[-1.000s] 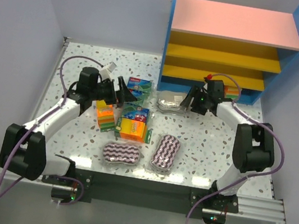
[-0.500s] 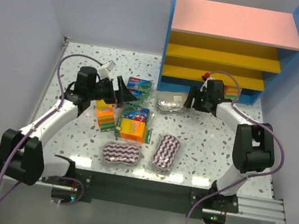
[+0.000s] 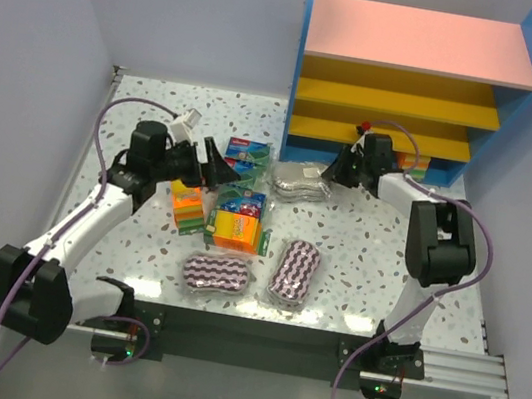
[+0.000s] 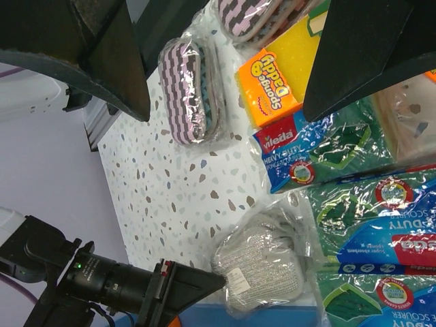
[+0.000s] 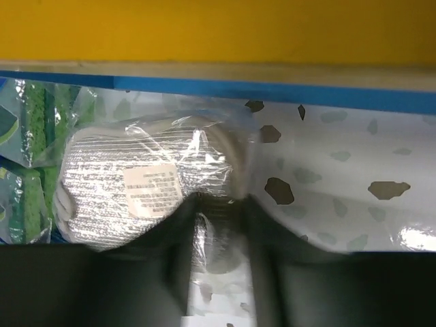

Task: Place and organize the cleaning sponges onto the shelf

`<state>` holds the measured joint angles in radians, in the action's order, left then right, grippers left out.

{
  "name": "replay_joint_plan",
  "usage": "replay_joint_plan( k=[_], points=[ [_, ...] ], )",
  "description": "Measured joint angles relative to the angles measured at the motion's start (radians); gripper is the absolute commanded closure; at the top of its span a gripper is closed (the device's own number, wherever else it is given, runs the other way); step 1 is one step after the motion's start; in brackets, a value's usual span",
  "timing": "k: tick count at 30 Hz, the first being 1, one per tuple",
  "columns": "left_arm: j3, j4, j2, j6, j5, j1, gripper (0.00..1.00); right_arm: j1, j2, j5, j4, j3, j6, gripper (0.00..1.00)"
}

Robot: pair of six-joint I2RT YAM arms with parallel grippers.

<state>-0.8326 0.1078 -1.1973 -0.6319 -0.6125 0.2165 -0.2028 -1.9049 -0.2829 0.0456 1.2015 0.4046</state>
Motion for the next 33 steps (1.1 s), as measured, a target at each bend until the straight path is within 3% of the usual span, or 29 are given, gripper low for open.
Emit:
replay_joint_plan(
  k=[2,11,17,22,28,33],
  points=[
    [0.01,0.007,0.023,0.0,0.004,0.0,0.0,0.004,0.0,-0.008,-0.002,0.0,0.018,1.0],
    [0.03,0.035,0.046,0.0,0.012,0.0,0.0,0.063,0.151,-0.05,0.084,-0.142,0.087,1.0],
    [0.023,0.043,0.036,0.008,-0.006,0.0,0.0,0.199,0.381,-0.077,0.23,-0.207,0.19,1.0],
    [-0.009,0.079,0.021,0.018,-0.03,0.0,0.0,0.225,0.624,-0.075,0.3,-0.19,0.297,1.0],
    [-0.005,0.1,0.086,0.023,-0.043,0.0,0.0,0.235,0.775,0.077,0.392,-0.107,0.39,1.0],
    [0.0,0.111,0.138,0.024,-0.054,0.0,0.0,0.256,0.787,0.219,0.394,-0.096,0.484,1.0]
  ],
)
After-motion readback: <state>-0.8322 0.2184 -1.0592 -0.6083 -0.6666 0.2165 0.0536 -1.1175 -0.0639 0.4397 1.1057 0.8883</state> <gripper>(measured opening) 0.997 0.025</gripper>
